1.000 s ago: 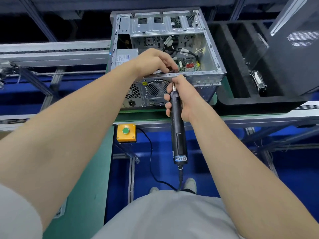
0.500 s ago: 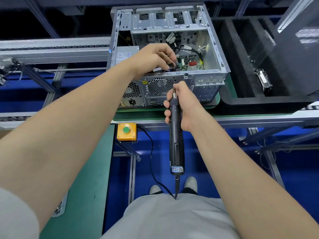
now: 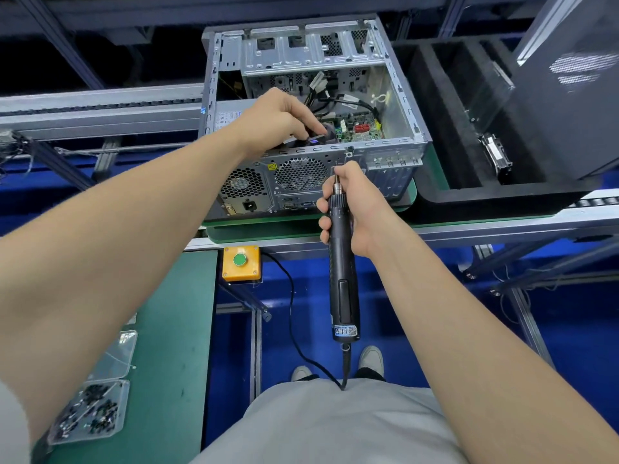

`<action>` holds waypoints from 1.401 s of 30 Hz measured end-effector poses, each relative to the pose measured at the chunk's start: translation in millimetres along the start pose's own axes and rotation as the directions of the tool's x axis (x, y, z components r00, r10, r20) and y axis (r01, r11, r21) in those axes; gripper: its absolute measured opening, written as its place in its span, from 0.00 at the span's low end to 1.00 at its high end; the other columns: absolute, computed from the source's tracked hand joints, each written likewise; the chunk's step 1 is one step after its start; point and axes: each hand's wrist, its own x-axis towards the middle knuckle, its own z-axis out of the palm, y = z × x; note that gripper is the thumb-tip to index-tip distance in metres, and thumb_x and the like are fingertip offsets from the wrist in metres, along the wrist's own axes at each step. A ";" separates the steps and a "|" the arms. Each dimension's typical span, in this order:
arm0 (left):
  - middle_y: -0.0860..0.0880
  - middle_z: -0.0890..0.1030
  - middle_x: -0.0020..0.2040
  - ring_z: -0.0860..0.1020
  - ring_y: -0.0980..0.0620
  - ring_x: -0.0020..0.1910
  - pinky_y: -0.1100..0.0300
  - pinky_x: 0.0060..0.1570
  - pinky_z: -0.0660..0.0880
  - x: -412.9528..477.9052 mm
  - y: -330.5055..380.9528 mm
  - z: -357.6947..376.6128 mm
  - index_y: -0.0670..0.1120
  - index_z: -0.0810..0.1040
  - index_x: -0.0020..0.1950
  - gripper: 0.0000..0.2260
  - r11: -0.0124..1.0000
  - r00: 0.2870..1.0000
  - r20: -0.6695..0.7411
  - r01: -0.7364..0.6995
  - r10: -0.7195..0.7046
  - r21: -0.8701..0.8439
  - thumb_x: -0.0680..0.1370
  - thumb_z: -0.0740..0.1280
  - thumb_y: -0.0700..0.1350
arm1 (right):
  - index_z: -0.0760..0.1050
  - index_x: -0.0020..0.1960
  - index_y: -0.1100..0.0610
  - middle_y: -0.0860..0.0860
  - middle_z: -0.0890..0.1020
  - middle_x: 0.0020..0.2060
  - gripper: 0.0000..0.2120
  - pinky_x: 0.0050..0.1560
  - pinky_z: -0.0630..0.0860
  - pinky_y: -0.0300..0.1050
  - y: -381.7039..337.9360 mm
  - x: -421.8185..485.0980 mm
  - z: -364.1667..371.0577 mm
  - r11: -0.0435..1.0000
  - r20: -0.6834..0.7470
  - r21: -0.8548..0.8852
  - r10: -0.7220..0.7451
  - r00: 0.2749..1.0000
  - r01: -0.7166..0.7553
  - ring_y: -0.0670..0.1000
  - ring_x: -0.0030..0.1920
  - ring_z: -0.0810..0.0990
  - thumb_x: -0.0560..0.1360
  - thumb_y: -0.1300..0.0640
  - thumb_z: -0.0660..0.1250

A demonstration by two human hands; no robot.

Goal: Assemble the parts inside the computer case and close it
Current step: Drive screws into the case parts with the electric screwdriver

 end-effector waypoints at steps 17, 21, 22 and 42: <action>0.59 0.86 0.49 0.77 0.54 0.59 0.54 0.64 0.68 25.8 15.7 -10.8 0.47 0.89 0.47 0.20 0.953 0.857 0.417 0.269 -0.302 0.137 0.77 0.60 0.28 | 0.72 0.34 0.53 0.52 0.75 0.32 0.20 0.32 0.74 0.44 2.7 -3.2 -1.0 1.000 0.009 -0.008 0.013 1.000 -0.013 0.53 0.26 0.70 0.80 0.43 0.59; 0.49 0.82 0.59 0.74 0.45 0.52 0.51 0.51 0.75 27.7 15.5 -15.9 0.46 0.87 0.55 0.19 0.918 0.779 0.489 0.360 -0.393 0.166 0.77 0.58 0.36 | 0.72 0.35 0.53 0.51 0.76 0.32 0.20 0.32 0.74 0.45 2.4 -1.6 -3.1 1.000 0.011 -0.013 0.013 1.000 -0.013 0.53 0.26 0.70 0.80 0.43 0.59; 0.49 0.80 0.61 0.73 0.45 0.51 0.52 0.49 0.73 28.7 17.6 -17.1 0.47 0.87 0.55 0.19 0.910 0.766 0.492 0.366 -0.413 0.194 0.78 0.57 0.37 | 0.72 0.34 0.53 0.51 0.76 0.32 0.20 0.31 0.74 0.45 2.5 -0.9 -3.2 1.000 0.010 -0.013 0.014 1.000 -0.014 0.53 0.27 0.71 0.80 0.43 0.59; 0.42 0.74 0.48 0.68 0.44 0.46 0.54 0.36 0.73 31.2 44.9 -12.0 0.45 0.78 0.56 0.10 0.900 0.747 0.515 0.270 -0.420 0.342 0.81 0.60 0.35 | 0.72 0.35 0.53 0.51 0.76 0.32 0.20 0.31 0.73 0.43 1.8 4.5 -1.1 0.999 0.016 -0.023 0.026 1.000 -0.025 0.52 0.26 0.70 0.80 0.43 0.58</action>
